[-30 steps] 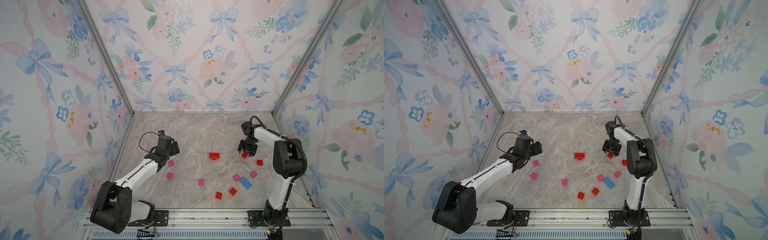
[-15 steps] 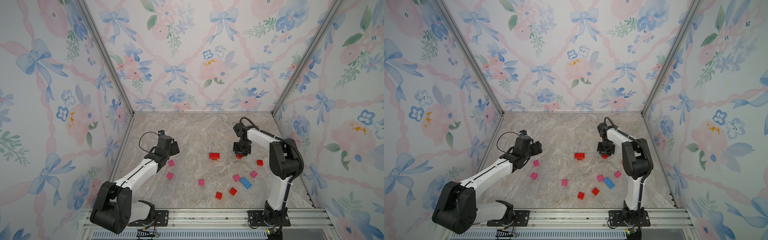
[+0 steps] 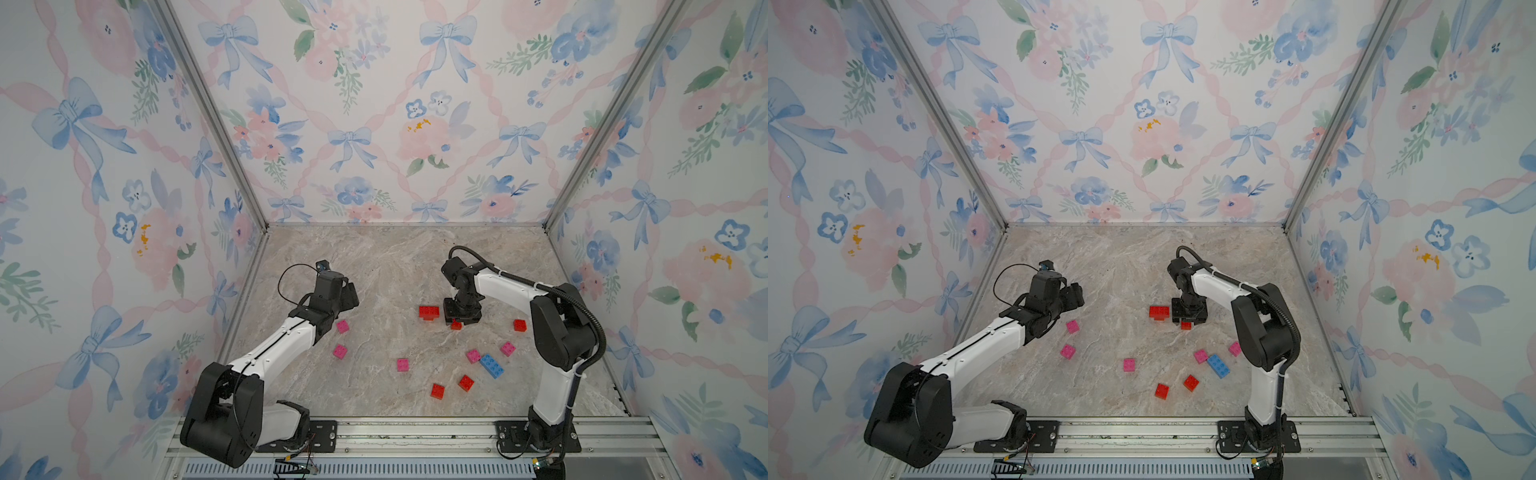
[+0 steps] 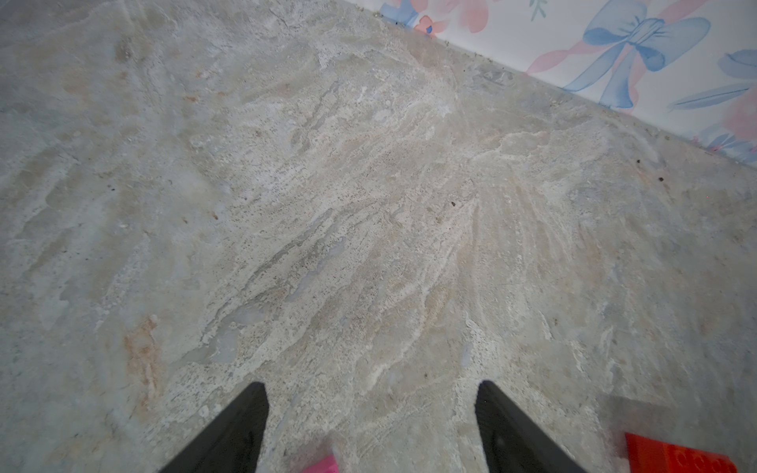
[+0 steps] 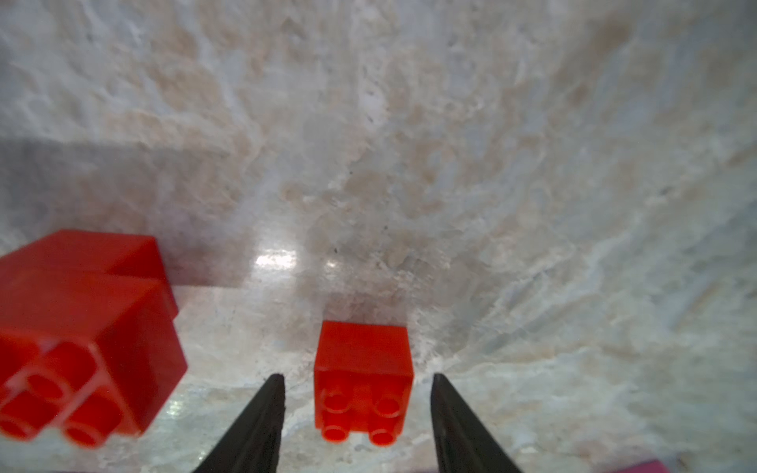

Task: Assemble the letter v with lego
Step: Pick up the lego brick from the center of the board.

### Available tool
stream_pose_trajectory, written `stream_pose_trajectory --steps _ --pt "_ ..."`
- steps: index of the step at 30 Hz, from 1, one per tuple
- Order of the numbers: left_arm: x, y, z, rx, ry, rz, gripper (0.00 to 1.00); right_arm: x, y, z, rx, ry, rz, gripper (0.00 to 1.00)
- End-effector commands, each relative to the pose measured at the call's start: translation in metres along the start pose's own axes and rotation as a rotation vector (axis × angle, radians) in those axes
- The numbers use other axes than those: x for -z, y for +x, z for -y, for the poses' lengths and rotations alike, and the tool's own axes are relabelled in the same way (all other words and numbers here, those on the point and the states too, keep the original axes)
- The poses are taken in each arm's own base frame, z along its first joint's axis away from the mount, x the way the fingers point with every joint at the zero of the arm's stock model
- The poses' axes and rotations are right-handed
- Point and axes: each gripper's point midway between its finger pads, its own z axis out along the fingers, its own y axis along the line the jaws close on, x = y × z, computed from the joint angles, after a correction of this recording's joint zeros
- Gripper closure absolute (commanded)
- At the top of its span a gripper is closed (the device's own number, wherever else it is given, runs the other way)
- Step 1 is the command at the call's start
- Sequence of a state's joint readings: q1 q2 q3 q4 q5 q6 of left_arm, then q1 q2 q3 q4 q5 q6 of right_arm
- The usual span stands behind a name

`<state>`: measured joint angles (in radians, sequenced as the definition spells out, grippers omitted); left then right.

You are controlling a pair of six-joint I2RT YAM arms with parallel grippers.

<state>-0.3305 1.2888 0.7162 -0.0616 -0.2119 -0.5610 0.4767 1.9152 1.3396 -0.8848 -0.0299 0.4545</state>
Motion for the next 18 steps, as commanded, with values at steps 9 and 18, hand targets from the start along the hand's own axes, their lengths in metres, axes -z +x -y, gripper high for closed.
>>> stream_pose_trajectory --steps 9,18 --pt "0.001 -0.012 0.008 -0.029 0.011 0.012 0.17 0.045 0.017 0.193 -0.31 0.201 -0.026 0.31" --pt "-0.007 -0.02 0.018 -0.048 0.024 0.006 0.17 0.021 0.014 0.199 -0.306 0.075 -0.056 0.35"
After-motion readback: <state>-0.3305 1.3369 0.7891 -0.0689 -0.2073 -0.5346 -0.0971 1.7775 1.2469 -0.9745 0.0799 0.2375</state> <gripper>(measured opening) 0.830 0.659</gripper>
